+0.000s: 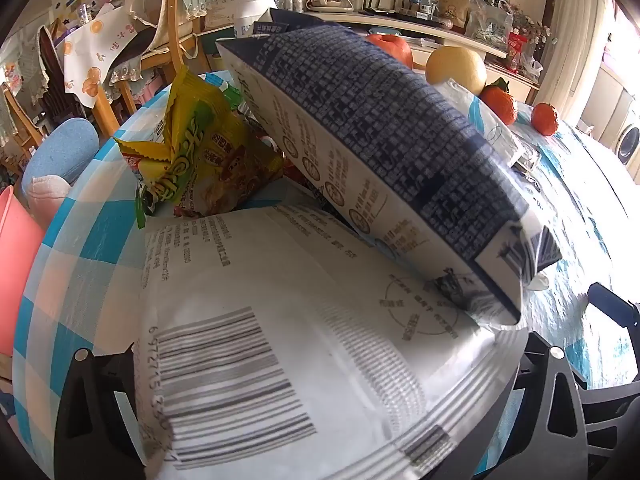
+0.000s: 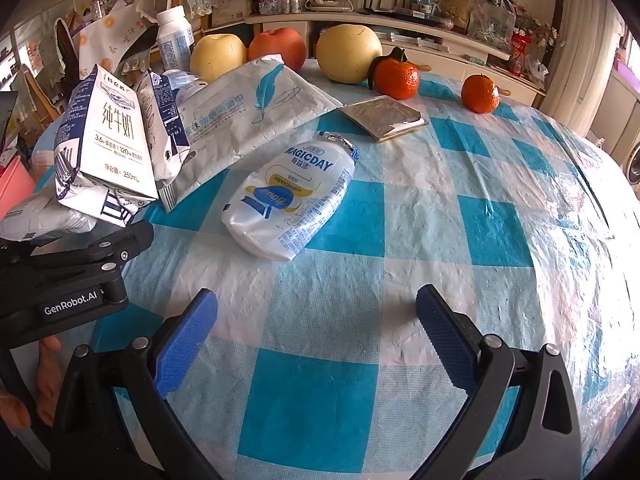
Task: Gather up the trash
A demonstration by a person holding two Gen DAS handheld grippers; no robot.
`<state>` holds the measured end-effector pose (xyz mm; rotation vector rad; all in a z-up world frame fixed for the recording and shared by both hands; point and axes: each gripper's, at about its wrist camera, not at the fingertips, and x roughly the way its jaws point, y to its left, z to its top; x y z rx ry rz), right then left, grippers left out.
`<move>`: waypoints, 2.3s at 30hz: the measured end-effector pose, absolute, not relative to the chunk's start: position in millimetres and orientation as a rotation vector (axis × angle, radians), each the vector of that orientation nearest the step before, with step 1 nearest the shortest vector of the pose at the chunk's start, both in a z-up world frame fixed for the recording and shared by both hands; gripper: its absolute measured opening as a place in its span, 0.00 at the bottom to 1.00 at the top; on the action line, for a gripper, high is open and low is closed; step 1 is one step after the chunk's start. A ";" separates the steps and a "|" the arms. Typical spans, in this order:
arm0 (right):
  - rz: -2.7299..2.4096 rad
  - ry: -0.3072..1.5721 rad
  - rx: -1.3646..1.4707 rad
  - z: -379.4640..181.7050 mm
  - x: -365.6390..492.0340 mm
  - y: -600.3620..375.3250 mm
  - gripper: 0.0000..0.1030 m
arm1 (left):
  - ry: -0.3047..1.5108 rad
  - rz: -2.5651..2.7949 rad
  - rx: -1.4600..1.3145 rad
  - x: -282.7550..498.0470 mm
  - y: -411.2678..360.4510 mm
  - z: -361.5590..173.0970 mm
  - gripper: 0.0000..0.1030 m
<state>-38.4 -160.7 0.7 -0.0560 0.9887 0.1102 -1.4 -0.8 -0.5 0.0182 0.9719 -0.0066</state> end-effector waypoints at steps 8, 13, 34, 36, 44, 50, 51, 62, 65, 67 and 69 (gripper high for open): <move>0.046 0.953 -0.037 13.6 -64.7 -165.8 0.96 | 0.938 0.025 0.070 -20.9 -1.4 6.8 0.96; 0.061 0.899 -0.029 29.1 -75.9 -176.5 0.96 | 0.895 0.026 0.092 -54.3 4.0 18.1 0.96; 0.057 0.662 0.017 101.4 -177.6 -161.3 0.97 | 0.630 0.108 0.174 -187.6 18.3 130.9 0.96; 0.061 0.623 0.009 108.8 -190.1 -156.5 0.96 | 0.608 0.114 0.177 -198.3 21.3 139.5 0.96; 0.072 0.490 -0.031 133.0 -232.5 -147.8 0.97 | 0.549 0.125 0.159 -229.5 34.1 162.5 0.96; 0.088 0.457 -0.050 136.5 -246.4 -143.7 0.97 | 0.530 0.125 0.153 -241.3 37.9 169.2 0.96; 0.088 0.453 -0.054 136.7 -247.9 -142.6 0.97 | 0.528 0.125 0.153 -242.6 38.1 169.7 0.96; 0.096 0.409 -0.068 138.1 -259.8 -139.6 0.97 | 0.513 0.140 0.154 -249.4 41.3 174.2 0.96; 0.098 0.402 -0.067 138.5 -260.7 -139.8 0.97 | 0.513 0.140 0.156 -249.4 42.1 173.7 0.96; 0.098 0.403 -0.066 138.1 -260.5 -140.3 0.97 | 0.516 0.139 0.157 -249.9 42.9 172.9 0.96; 0.103 0.397 -0.061 138.5 -261.2 -140.3 0.97 | 0.520 0.139 0.158 -250.6 43.1 172.3 0.96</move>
